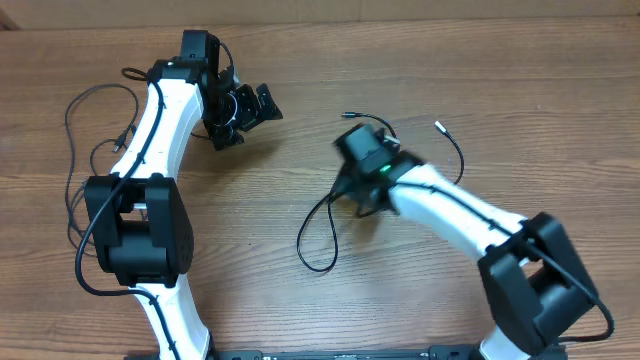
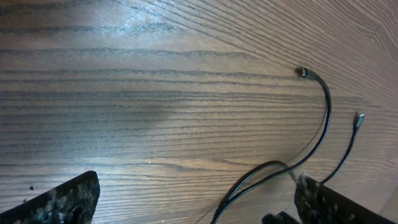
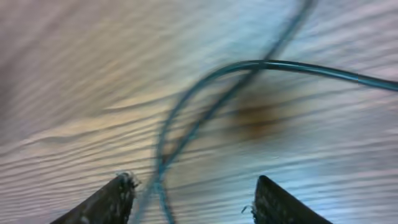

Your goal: Untangle cables

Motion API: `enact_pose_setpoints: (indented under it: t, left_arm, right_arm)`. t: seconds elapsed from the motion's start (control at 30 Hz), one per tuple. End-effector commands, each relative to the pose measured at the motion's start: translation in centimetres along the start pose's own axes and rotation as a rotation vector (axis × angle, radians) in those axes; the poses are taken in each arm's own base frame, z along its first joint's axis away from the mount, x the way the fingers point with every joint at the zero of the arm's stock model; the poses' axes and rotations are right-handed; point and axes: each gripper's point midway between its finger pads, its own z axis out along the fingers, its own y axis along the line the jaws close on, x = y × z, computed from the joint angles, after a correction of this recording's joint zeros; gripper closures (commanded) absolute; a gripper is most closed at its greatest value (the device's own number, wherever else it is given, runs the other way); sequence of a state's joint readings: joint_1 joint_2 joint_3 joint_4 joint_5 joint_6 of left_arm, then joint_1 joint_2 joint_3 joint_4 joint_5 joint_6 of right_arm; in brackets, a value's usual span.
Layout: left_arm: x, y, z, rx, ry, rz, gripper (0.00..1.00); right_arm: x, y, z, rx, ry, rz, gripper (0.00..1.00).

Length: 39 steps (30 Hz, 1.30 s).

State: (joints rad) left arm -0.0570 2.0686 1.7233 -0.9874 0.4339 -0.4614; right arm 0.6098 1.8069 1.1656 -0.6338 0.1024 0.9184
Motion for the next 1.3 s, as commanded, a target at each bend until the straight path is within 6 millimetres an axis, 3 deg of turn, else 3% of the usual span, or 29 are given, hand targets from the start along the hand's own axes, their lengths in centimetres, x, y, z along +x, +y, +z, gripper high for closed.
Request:
enact_pose_setpoints:
  t: [0.0, 0.2, 0.47, 0.57, 0.63, 0.7, 0.77, 0.87, 1.07, 1.27]
  left_arm:
    - [-0.5, -1.1, -2.2, 0.024, -0.05, 0.041, 0.0]
    - [-0.5, -1.1, -2.2, 0.023, -0.05, 0.041, 0.0]
    - [-0.5, -1.1, -2.2, 0.023, -0.05, 0.041, 0.01]
    - [-0.5, -1.1, -2.2, 0.024, -0.05, 0.041, 0.0]
    - [-0.5, -1.1, -2.2, 0.024, -0.05, 0.041, 0.0]
    - [-0.5, -1.1, -2.2, 0.024, -0.05, 0.041, 0.0]
    - [-0.5, -1.1, -2.2, 0.023, -0.051, 0.041, 0.01]
    - [-0.5, -1.1, -2.2, 0.023, -0.05, 0.041, 0.0]
    - [-0.5, -1.1, -2.2, 0.024, -0.05, 0.041, 0.0]
    - [-0.5, -1.1, -2.2, 0.023, -0.05, 0.041, 0.0]
  right_arm:
    - [-1.0, 2.5, -0.7, 0.005, -0.21, -0.004, 0.41]
    - [0.4, 4.8, 0.8, -0.045, -0.215, -0.04, 0.53]
    - [1.1, 3.8, 4.4, 0.004, -0.192, -0.046, 0.55]
    - [1.2, 3.8, 4.4, 0.005, -0.187, -0.047, 0.69]
    - [1.5, 3.8, 4.5, 0.002, -0.171, -0.049, 0.85]
    - [1.7, 3.8, 4.5, 0.0, -0.157, -0.051, 0.94]
    - [2.2, 4.0, 4.6, -0.014, -0.128, -0.066, 0.96]
    - [3.2, 5.5, 4.6, -0.083, -0.074, -0.186, 0.96]
    - [7.7, 12.2, 2.4, -0.484, 0.113, -0.543, 0.96]
    - [9.5, 13.8, 1.0, -0.619, 0.182, -0.623, 0.96]
